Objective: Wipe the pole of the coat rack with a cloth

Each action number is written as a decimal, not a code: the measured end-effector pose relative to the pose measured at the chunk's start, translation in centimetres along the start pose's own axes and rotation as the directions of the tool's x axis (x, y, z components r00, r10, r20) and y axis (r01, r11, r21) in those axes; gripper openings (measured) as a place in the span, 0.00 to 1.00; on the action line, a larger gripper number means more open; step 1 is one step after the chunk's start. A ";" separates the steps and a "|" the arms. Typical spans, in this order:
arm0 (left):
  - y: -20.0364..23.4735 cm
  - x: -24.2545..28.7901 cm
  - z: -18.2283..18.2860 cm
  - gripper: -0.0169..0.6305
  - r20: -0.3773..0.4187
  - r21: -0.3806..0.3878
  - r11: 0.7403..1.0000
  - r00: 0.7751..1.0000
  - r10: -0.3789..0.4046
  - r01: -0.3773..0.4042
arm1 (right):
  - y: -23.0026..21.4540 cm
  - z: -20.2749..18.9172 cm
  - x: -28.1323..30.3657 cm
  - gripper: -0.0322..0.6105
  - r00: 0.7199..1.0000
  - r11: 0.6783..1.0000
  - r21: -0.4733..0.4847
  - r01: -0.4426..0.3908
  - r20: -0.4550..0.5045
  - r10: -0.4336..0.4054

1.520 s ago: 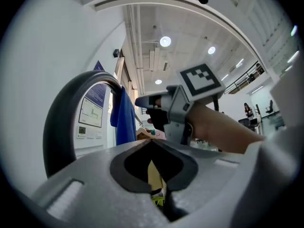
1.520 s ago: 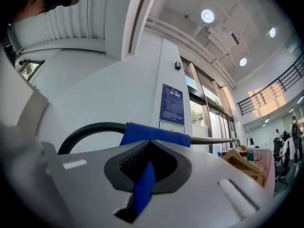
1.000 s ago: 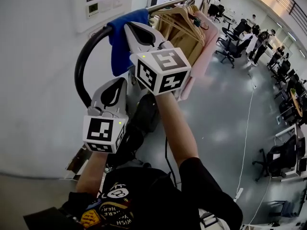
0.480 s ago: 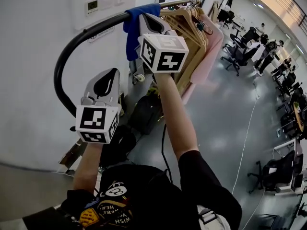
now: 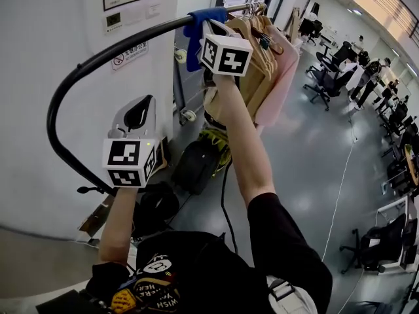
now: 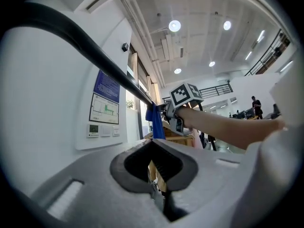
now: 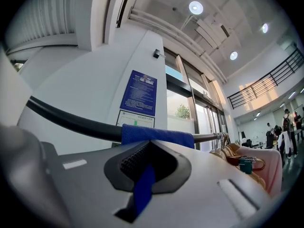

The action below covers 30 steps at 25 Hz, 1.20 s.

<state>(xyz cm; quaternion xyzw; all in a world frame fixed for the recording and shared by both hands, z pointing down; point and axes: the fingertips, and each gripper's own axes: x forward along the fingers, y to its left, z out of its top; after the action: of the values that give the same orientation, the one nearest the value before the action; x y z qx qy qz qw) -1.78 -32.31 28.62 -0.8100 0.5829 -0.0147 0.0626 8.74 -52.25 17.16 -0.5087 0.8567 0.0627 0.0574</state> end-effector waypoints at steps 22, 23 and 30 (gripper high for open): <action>1.0 -3.4 0.0 0.03 -0.011 -0.011 0.999 0.999 -0.039 0.038 | 9.4 3.1 -4.6 0.05 0.992 0.989 -0.092 -0.112 0.047 0.117; 1.2 -3.9 0.1 0.03 -0.009 -0.011 0.999 0.999 -0.041 0.041 | 10.5 3.2 -5.1 0.05 0.991 0.988 -0.097 -0.123 0.050 0.128; 2.1 -7.3 1.0 0.03 0.014 -0.015 0.997 0.997 -0.072 0.072 | 18.6 5.1 -8.7 0.05 0.972 0.969 -0.146 -0.200 0.093 0.215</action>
<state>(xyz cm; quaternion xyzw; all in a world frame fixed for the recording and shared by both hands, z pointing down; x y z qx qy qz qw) -6.01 -26.00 27.71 -0.8310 0.5530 -0.0071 0.0596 -3.23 -35.05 14.42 -0.4148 0.8946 0.1540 0.0623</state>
